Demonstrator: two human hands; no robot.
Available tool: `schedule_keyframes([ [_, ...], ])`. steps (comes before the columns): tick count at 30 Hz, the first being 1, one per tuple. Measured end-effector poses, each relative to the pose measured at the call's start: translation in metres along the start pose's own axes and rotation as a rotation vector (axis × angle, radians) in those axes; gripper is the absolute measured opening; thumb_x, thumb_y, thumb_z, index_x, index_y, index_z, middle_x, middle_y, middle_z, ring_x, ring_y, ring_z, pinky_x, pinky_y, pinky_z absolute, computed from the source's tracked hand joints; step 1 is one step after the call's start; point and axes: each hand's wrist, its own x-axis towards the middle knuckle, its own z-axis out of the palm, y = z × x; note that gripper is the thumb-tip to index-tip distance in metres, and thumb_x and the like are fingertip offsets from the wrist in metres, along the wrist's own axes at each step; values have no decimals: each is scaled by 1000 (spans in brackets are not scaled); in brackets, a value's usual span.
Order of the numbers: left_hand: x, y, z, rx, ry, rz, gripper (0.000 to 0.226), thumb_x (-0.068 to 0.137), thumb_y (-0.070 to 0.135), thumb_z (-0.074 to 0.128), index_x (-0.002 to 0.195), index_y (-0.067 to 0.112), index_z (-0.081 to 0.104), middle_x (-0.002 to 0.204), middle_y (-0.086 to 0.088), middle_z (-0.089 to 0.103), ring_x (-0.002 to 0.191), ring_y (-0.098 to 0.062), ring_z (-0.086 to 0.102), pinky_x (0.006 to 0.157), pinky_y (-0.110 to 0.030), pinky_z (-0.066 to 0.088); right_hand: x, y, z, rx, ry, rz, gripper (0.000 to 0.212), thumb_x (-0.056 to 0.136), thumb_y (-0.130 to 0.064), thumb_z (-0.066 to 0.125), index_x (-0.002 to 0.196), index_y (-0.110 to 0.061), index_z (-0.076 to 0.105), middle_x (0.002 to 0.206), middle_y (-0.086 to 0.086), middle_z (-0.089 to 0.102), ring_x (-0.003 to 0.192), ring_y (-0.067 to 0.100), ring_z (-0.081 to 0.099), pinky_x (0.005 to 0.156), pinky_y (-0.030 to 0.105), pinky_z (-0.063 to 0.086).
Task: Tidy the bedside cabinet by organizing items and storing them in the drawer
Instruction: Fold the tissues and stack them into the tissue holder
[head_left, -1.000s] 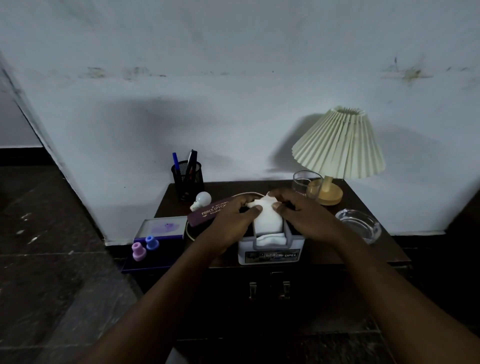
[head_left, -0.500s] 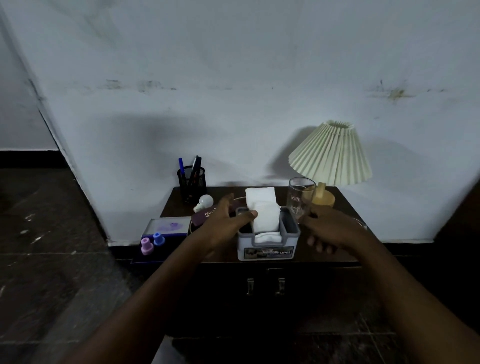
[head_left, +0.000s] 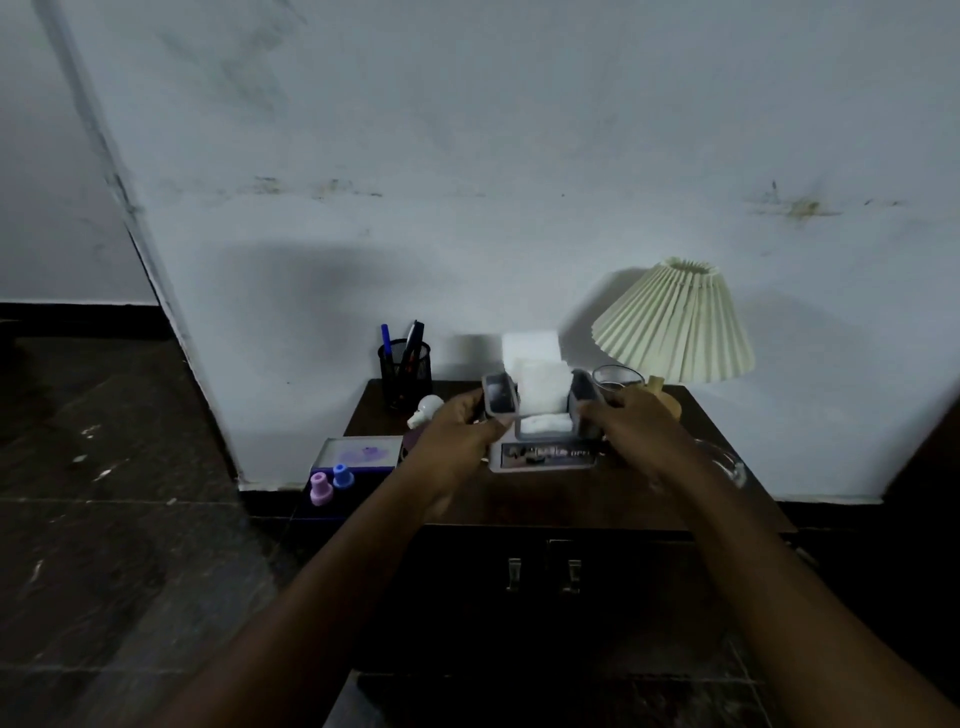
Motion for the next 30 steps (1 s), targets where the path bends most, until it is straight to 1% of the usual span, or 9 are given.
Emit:
schedule_keyframes([
  [5,40,32,-1,-41,200,74,18,103,12,58,116,16,70,114,-12,76,100,-31,76,83,-48,64,45,-39,16,-30,153,-102,42,91,-55,56,82,-16,68,75,7,70,74,29,69,70,46,56],
  [7,65,45,-4,-29,278,77,15,103,11,56,106,18,70,111,-15,75,103,-39,73,87,-56,62,68,-49,28,-37,176,-90,48,90,-56,54,80,-11,65,74,10,68,75,33,69,64,40,48],
  [9,89,52,-8,-21,314,81,16,102,11,55,103,18,70,104,-13,76,96,-34,74,80,-48,63,95,-53,41,-39,191,-58,47,90,-52,55,92,-7,66,85,12,68,82,33,68,58,33,38],
  [11,111,51,-15,26,323,76,19,102,12,53,112,13,70,106,-13,75,91,-29,71,74,-42,61,116,-52,56,-29,197,-21,47,93,-49,54,106,-5,66,95,12,67,82,29,64,54,30,33],
  [13,136,41,-23,32,322,50,23,102,10,53,119,9,68,111,-16,74,92,-29,68,78,-45,61,138,-46,70,-30,203,5,46,97,-45,53,116,-4,63,104,13,66,84,27,59,55,29,33],
  [17,154,15,-31,-36,304,-9,22,99,0,55,116,4,69,118,-24,71,97,-33,67,85,-50,58,153,-26,89,-18,205,52,42,99,-37,51,125,-4,58,120,17,65,96,31,58,74,33,39],
  [21,169,-15,-35,-77,292,-68,30,97,-5,51,118,9,66,120,-20,71,112,-41,69,96,-60,57,162,-5,108,-39,182,75,45,104,-37,48,132,-2,52,132,20,61,117,37,60,82,34,41],
  [27,179,-19,-33,-44,299,-60,28,96,-4,51,110,14,65,115,-21,71,101,-35,70,90,-54,59,166,2,114,-85,218,70,44,106,-37,47,131,-1,51,131,22,62,118,39,60,80,34,40],
  [30,172,-23,-29,71,270,-67,27,97,-2,48,102,18,65,117,-29,68,90,-30,60,77,-43,49,162,8,110,-105,205,110,43,105,-33,47,132,0,52,133,23,61,120,39,60,81,35,41],
])
